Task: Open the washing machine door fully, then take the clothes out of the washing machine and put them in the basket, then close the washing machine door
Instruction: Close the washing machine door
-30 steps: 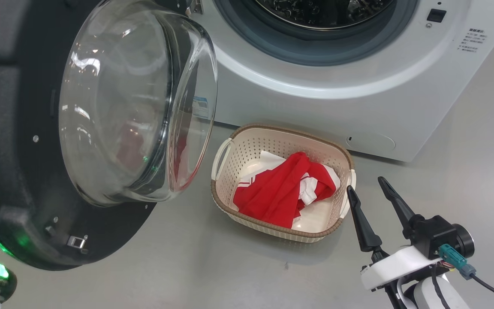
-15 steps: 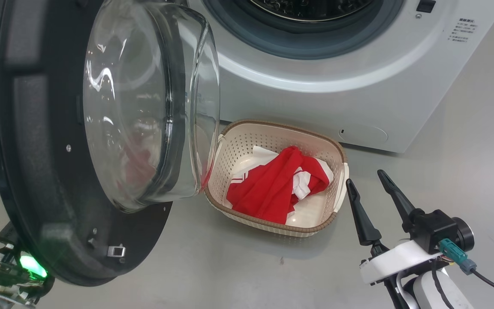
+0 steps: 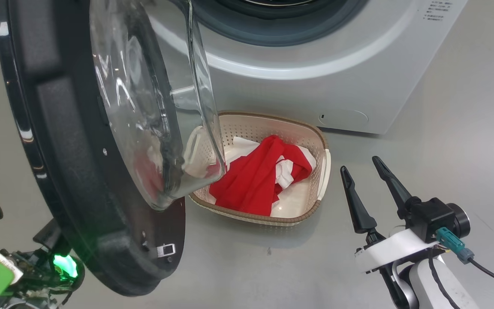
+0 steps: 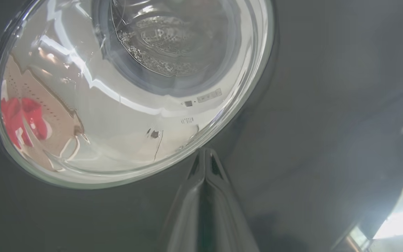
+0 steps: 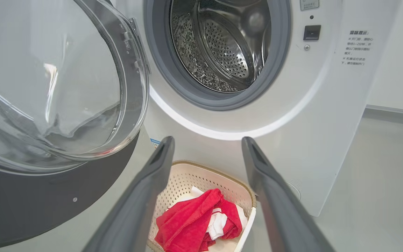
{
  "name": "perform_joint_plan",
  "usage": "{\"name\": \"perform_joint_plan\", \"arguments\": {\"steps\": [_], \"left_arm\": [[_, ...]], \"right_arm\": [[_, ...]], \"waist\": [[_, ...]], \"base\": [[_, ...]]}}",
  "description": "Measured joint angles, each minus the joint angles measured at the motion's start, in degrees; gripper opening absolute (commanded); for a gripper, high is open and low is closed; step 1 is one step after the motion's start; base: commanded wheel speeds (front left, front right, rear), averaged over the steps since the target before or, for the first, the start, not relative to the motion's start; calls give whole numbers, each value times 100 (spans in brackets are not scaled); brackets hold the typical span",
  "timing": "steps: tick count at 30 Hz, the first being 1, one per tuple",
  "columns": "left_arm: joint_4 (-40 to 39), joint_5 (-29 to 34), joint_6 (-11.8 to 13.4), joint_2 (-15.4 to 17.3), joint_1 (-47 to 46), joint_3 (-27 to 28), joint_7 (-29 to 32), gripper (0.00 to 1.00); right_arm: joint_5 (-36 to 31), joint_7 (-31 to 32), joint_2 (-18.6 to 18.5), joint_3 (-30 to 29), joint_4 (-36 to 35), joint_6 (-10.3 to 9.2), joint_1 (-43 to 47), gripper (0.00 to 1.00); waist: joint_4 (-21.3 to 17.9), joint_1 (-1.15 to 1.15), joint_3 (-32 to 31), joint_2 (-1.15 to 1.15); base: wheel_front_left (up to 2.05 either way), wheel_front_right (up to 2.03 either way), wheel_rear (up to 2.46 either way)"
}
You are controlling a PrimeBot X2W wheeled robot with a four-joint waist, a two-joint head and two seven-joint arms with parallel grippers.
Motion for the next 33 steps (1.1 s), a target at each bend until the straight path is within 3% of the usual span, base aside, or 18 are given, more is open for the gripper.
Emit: {"name": "perform_joint_plan", "arguments": {"steps": [19, 33], "left_arm": [[-156, 310, 0, -333, -25, -314, 250, 0], [-32, 617, -1, -381, -550, -379, 221, 0]], "right_arm": [[66, -1, 104, 143, 40, 62, -475, 100], [287, -1, 185, 163, 23, 86, -766, 100]], "waist": [[-1027, 0, 434, 0], [-1958, 0, 690, 0]], "base": [[0, 0, 0], [0, 0, 0]]}}
